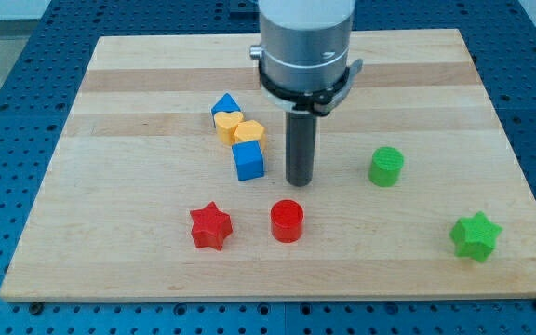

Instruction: Slightly push the yellow hexagon towards left

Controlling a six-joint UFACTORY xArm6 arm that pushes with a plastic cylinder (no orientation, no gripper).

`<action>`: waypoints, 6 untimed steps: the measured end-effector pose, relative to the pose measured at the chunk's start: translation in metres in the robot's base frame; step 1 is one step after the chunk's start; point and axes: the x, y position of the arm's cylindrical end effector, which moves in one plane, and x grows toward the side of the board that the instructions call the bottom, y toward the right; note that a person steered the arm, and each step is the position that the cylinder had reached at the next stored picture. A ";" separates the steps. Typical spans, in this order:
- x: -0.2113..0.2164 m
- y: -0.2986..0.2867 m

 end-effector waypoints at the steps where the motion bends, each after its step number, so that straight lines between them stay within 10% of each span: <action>1: -0.025 0.005; 6: -0.048 -0.067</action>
